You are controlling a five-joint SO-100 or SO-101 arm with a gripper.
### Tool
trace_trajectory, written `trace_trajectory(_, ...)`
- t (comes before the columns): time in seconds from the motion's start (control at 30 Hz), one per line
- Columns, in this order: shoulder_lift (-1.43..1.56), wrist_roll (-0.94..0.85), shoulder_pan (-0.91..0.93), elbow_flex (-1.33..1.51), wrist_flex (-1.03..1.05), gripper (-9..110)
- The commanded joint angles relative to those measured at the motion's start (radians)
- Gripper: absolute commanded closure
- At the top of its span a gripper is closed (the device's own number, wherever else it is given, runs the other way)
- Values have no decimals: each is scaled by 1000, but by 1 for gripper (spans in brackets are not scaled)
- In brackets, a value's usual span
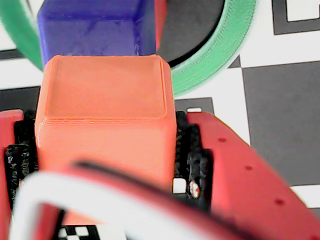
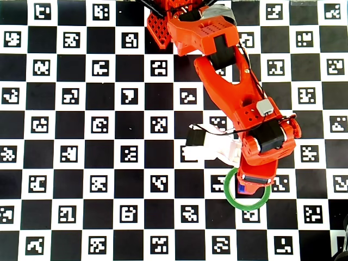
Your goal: Grab the red cube then put it in the green circle then put the blue cube on top and finally the orange cube on top
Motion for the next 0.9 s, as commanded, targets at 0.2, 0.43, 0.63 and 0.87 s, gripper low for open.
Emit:
trace_trajectory(0.2, -8, 5, -21, -118, -26, 98)
trace_trajectory(0.43, -34, 0, -15, -133, -29, 98)
trace_trajectory(0.63, -40, -5, -5, -144, -31, 98)
trace_trajectory(0.87, -46, -6, 8, -147, -31, 98)
